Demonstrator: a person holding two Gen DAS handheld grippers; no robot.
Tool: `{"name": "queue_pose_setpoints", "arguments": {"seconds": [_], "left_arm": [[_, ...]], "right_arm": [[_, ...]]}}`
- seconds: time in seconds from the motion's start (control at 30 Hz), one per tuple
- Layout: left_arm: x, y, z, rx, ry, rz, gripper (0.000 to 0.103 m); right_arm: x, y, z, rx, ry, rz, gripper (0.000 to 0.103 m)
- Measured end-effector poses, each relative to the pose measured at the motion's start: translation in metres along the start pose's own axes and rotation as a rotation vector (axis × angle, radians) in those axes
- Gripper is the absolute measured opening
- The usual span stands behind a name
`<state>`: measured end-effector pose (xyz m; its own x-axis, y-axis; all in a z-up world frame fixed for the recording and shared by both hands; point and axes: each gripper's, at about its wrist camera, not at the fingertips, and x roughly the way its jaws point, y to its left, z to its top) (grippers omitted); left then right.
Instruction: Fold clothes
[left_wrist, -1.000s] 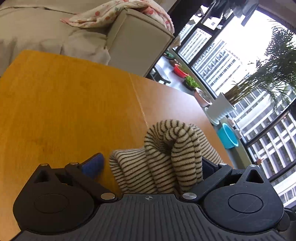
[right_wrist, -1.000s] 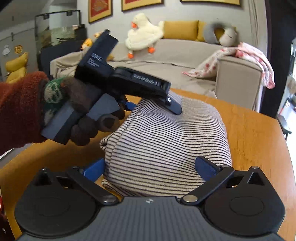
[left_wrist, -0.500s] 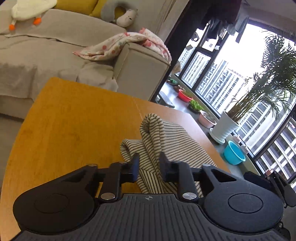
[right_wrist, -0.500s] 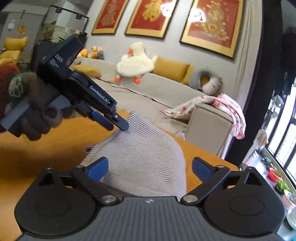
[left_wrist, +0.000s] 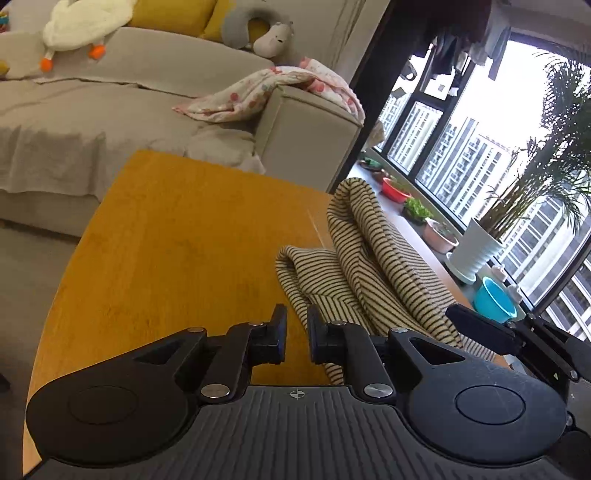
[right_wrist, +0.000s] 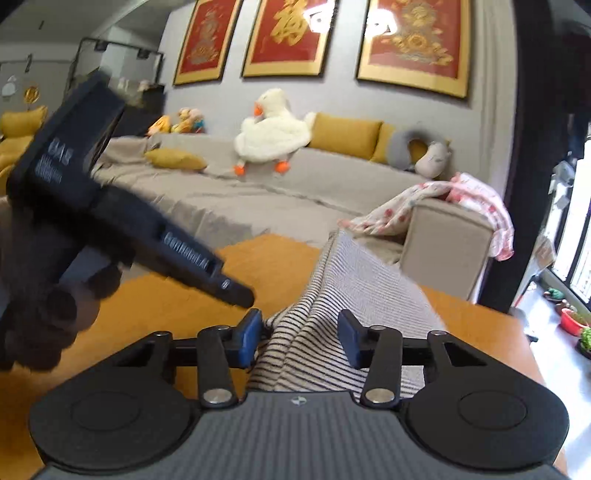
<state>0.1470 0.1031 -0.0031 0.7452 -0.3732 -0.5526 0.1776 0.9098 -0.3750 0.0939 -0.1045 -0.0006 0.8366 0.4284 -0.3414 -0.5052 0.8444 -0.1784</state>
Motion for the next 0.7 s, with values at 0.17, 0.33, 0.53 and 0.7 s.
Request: {"name": "queue_pose_setpoints", "arguments": {"seconds": [0.17,0.33,0.53,0.7], "left_arm": [[0.001,0.003,0.001,-0.006,0.006,0.002,0.013],[-0.002,0.004,0.0,-0.042,0.007,-0.083,0.013],[-0.002,0.003,-0.001,-0.088,0.012,-0.19,0.013],[0.01,-0.007,-0.001,-0.073,0.036,-0.199,0.013]], "right_arm": [[-0.001,0.011,-0.014,-0.068,0.024,-0.02,0.052],[0.001,-0.001,-0.013,-0.006,0.038,-0.037,0.052],[-0.016,-0.032,-0.005,0.155,-0.026,-0.036,0.046],[-0.01,-0.031,-0.015,0.188,0.007,-0.021,0.065]]}}
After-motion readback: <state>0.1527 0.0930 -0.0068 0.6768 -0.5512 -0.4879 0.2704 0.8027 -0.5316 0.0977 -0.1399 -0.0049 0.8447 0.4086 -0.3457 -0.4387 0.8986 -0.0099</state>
